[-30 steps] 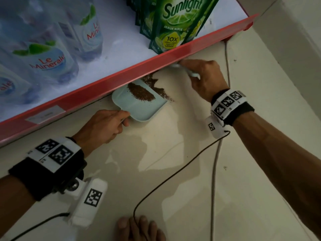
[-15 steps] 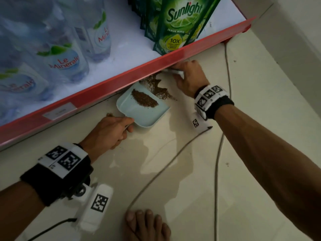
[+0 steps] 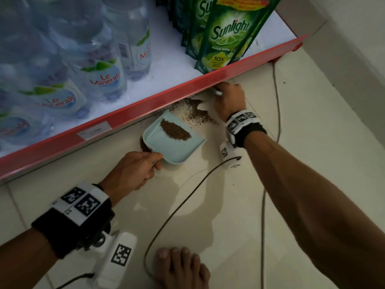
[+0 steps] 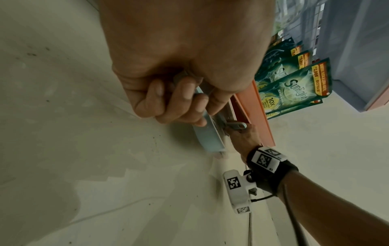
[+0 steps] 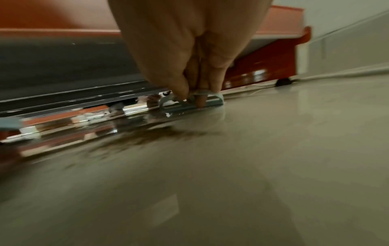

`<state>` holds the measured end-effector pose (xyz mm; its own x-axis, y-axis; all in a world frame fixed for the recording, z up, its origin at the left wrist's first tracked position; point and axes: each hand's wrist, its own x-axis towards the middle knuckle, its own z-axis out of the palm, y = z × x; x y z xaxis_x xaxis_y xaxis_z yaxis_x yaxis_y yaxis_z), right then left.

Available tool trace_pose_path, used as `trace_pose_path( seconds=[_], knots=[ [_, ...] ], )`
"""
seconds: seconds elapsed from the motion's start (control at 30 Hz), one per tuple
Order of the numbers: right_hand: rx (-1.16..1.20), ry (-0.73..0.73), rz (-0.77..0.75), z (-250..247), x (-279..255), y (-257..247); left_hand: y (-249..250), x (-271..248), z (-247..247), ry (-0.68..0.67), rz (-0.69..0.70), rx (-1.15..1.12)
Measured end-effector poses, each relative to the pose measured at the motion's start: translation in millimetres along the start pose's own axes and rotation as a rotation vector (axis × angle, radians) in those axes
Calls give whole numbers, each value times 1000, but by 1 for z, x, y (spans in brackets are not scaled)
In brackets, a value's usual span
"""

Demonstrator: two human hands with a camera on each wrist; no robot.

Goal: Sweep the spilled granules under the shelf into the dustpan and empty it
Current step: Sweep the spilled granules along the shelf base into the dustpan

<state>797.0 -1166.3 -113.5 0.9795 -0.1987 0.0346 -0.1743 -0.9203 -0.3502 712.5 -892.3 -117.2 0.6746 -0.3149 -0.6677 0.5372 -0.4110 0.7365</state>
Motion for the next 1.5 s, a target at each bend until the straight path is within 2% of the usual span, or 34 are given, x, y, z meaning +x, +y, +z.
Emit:
trace_pose_path(
  seconds=[0.17,0.23,0.3,0.4,0.5,0.57,0.63,0.73,0.83,0.9,0.97,1.03,1.1,1.17,1.27,1.3,1.4,1.5],
  knots=[
    [172,-194,-380,3,-36,-44,-10,-10,-6,19,7,-34],
    [204,-188,-455,-5,-47,-45,-16,-15,-8,8,5,-36],
    [191,-95,-436,-15,-51,-35,-21,-20,-11,10,-1,-40],
    [92,26,-286,-26,-39,-11,-26,-25,-15,21,3,-57],
    [-90,36,-20,-23,-19,7,-28,-29,-16,17,17,-62],
    [-107,-1,54,-15,-17,6,-29,-31,-15,15,23,-69],
    [-66,-60,-26,-8,-27,-7,-30,-32,-15,8,28,-77],
    [-13,-170,-252,-7,-52,-25,-34,-35,-17,-1,37,-78],
    [40,-126,-380,-19,-65,-27,-41,-38,-23,9,34,-83],
    [47,10,-333,-25,-58,-19,-45,-40,-26,16,28,-82],
    [-8,108,-198,-29,-42,-8,-47,-42,-27,20,28,-79],
    [-82,109,-34,-27,-27,0,-47,-44,-28,17,34,-67],
    [-106,29,56,-20,-22,0,-46,-44,-28,14,41,-59],
    [-52,-58,-32,-13,-31,-12,-44,-44,-28,15,48,-57],
    [-6,-187,-314,-16,-49,-25,-43,-45,-29,9,60,-64],
    [-7,-193,-358,-20,-50,-25,-44,-45,-30,8,66,-68],
    [16,-17,-339,-33,-40,-13,-45,-45,-32,17,63,-77],
    [-114,81,-193,-35,-22,4,-48,-46,-33,20,53,-70]
  ],
)
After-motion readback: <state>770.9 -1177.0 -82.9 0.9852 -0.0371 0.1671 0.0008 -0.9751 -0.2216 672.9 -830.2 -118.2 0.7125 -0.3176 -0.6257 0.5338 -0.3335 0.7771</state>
